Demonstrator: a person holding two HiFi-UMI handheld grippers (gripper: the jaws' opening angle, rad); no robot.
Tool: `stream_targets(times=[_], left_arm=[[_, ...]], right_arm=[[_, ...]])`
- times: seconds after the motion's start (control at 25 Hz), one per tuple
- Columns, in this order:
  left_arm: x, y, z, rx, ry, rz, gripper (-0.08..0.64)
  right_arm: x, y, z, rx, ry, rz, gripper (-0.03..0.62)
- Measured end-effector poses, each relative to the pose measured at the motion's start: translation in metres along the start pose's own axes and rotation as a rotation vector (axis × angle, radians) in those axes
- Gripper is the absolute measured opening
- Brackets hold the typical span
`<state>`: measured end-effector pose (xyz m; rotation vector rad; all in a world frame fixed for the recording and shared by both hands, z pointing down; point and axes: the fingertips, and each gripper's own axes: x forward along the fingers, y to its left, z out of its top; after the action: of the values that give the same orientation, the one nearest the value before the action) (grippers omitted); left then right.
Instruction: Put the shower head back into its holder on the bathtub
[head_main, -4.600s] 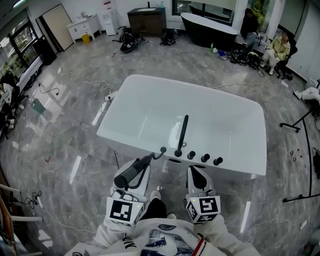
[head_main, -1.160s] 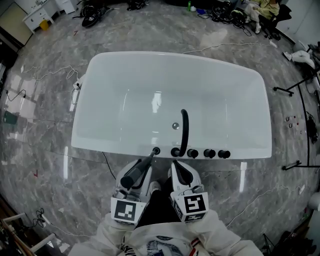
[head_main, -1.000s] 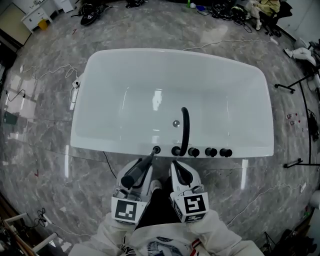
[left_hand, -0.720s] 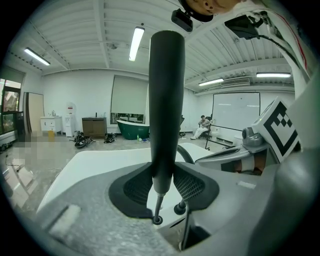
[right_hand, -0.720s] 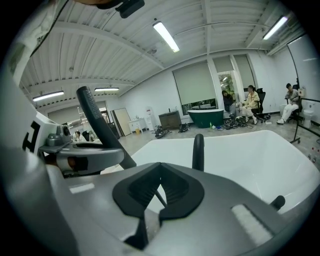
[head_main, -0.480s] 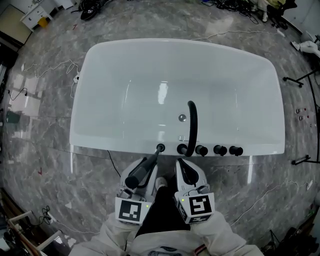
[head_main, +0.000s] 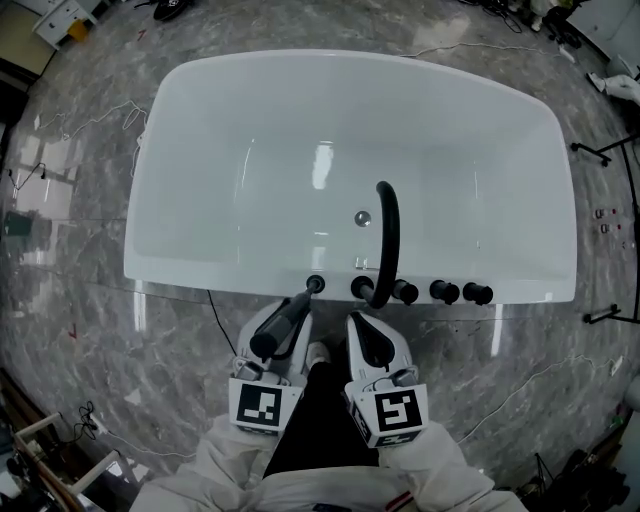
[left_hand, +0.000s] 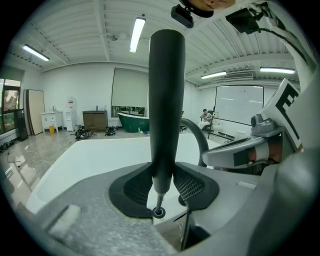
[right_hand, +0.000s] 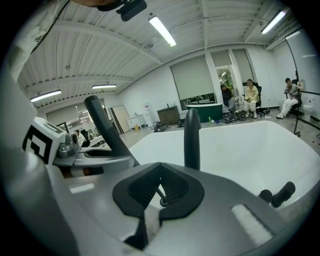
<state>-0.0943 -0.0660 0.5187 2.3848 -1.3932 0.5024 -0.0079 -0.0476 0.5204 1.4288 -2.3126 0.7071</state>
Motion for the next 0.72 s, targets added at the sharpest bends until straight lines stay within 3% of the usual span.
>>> stream_targets(times=[0.72], left_arm=[[0.038, 0.006, -0.069, 0.013, 0.050, 0.007, 0.138]], right_arm=[[0.010, -0.004, -0.052, 0.026, 0.056, 0.011, 0.006]])
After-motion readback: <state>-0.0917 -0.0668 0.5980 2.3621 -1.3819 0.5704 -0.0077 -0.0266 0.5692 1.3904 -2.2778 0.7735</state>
